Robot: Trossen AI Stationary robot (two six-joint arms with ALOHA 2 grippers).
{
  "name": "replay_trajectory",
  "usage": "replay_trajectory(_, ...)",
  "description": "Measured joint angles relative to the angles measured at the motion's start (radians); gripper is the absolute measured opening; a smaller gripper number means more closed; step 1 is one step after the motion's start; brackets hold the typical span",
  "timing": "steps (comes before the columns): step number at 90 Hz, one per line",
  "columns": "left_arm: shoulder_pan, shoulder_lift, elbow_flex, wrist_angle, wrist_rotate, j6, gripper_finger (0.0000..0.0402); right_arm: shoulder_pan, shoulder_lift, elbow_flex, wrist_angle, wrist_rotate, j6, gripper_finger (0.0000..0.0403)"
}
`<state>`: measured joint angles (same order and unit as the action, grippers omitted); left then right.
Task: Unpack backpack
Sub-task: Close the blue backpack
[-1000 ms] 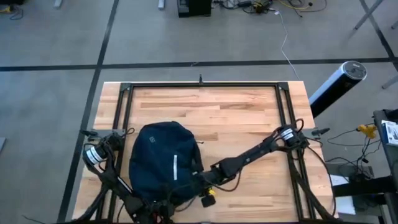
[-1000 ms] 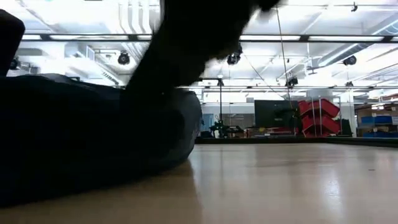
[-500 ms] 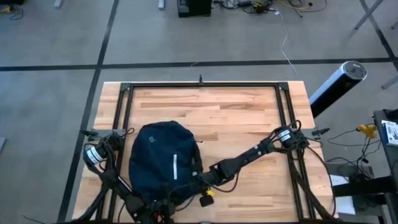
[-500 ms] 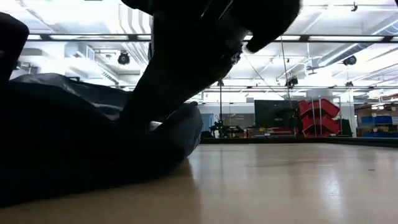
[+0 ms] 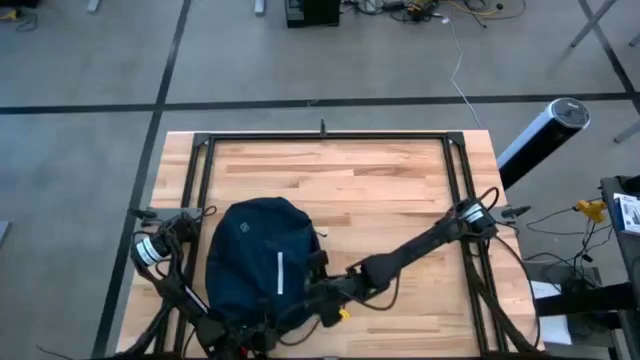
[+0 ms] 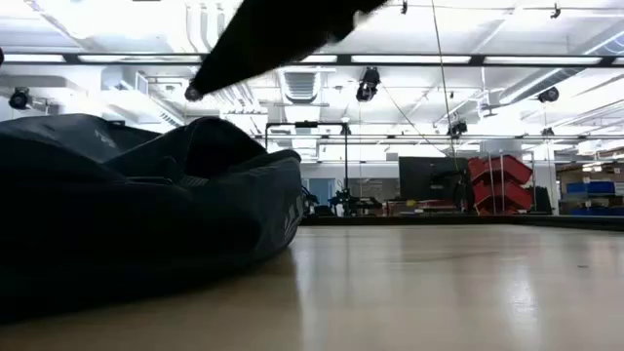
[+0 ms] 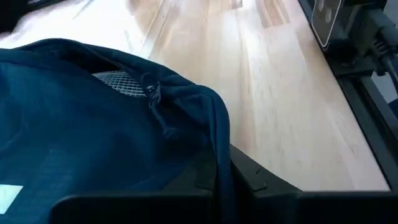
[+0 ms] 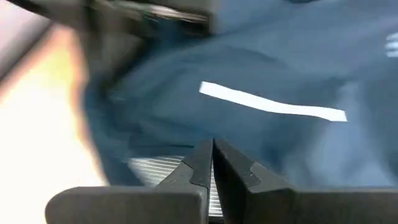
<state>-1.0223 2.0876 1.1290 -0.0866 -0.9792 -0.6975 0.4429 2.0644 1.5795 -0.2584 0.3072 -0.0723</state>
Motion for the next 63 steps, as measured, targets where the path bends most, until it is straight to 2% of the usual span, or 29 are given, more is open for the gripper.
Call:
replay_trajectory(9,-0.001,0.0,0.0,-0.003,-0.001,0.0,0.0,-0.003,0.008,-0.008,0.006,-0.156,0.059,0.0)
replay_trajectory(14,-0.001,0.0,0.0,-0.003,-0.002,0.004,0.0,-0.004,0.024,-0.008,0.013,-0.195,0.07,0.0001)
replay_trajectory(23,0.003,0.0,0.0,-0.004,-0.003,0.015,0.0,-0.001,0.064,-0.01,0.016,-0.195,0.054,0.0021)
replay_trajectory(45,0.014,0.0,0.0,-0.003,-0.003,0.011,0.0,-0.002,0.111,-0.004,0.119,-0.21,-0.001,0.0114)
replay_trajectory(63,0.022,0.0,0.0,-0.004,-0.003,0.008,0.0,-0.003,0.138,-0.004,0.124,-0.21,-0.044,0.0136)
